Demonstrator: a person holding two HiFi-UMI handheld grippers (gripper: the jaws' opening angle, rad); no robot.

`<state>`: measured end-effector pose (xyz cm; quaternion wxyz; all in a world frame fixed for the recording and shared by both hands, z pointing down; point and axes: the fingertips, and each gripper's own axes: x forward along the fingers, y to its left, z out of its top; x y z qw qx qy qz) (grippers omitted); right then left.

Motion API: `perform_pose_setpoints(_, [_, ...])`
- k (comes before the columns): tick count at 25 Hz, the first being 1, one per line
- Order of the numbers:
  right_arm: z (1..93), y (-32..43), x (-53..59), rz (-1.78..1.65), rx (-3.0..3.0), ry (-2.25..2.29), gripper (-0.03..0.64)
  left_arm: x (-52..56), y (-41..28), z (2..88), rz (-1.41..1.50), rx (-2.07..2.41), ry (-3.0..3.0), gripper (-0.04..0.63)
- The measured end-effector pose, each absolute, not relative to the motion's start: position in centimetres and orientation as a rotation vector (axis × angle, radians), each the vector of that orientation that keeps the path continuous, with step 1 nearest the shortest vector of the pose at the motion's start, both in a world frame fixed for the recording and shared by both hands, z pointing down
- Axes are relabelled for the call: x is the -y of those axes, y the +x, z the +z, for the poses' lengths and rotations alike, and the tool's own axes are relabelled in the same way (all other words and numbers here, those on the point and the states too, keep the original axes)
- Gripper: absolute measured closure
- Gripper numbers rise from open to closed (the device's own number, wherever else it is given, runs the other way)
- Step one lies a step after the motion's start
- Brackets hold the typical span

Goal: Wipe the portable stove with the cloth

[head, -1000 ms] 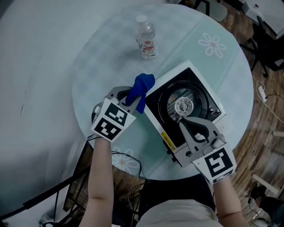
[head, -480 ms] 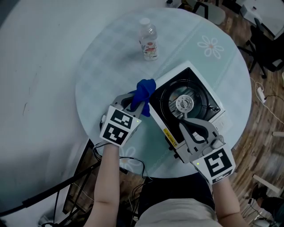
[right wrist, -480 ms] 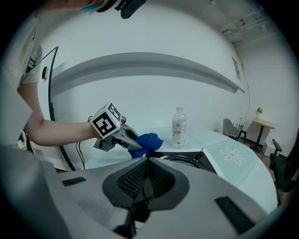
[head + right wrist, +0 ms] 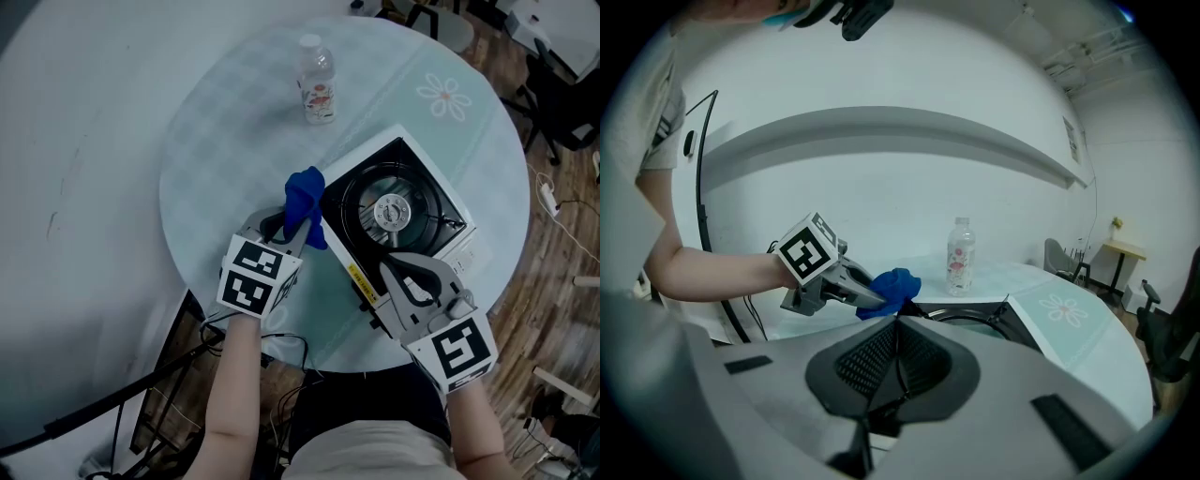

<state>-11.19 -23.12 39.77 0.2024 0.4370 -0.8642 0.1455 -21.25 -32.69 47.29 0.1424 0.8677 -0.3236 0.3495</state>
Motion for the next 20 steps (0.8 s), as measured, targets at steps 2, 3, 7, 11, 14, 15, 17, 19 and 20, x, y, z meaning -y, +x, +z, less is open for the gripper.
perform_pose_setpoints(2, [39.7, -11.2, 23.0, 0.405, 2.41, 1.226, 0.594, 32.3, -21.2, 47.3, 0.978, 0.932, 2.497, 0.505])
perform_pose_setpoints(3, [39.7, -11.2, 22.9, 0.404, 2.408, 1.229, 0.594, 32.1, -21.2, 47.3, 0.969, 0.93, 2.494, 0.505])
perform_pose_setpoints(7, [39.9, -11.1, 22.3, 0.406, 2.401, 1.233, 0.594, 31.0, -20.9, 47.5, 0.991, 0.909, 2.489, 0.505])
perform_pose_setpoints(11, [40.1, -11.1, 21.5, 0.426, 2.402, 1.235, 0.594, 29.9, -20.6, 47.5, 0.997, 0.885, 2.486, 0.511])
perform_pose_setpoints(14, [40.3, -10.9, 21.1, 0.437, 2.4, 1.227, 0.594, 29.0, -20.2, 47.6, 0.979, 0.87, 2.473, 0.512])
perform_pose_setpoints(15, [40.3, -10.8, 21.0, 0.437, 2.401, 1.219, 0.594, 28.7, -20.1, 47.6, 0.973, 0.862, 2.467, 0.512])
perform_pose_setpoints(17, [40.5, -10.7, 20.8, 0.435, 2.404, 1.195, 0.594, 27.9, -19.6, 47.7, 0.973, 0.844, 2.459, 0.515])
perform_pose_setpoints(19, [40.6, -10.6, 20.7, 0.432, 2.402, 1.161, 0.594, 27.3, -19.3, 47.8, 0.979, 0.846, 2.455, 0.515])
perform_pose_setpoints(20, [40.7, -10.5, 20.6, 0.431, 2.403, 1.145, 0.594, 27.1, -19.2, 47.8, 0.977, 0.853, 2.451, 0.515])
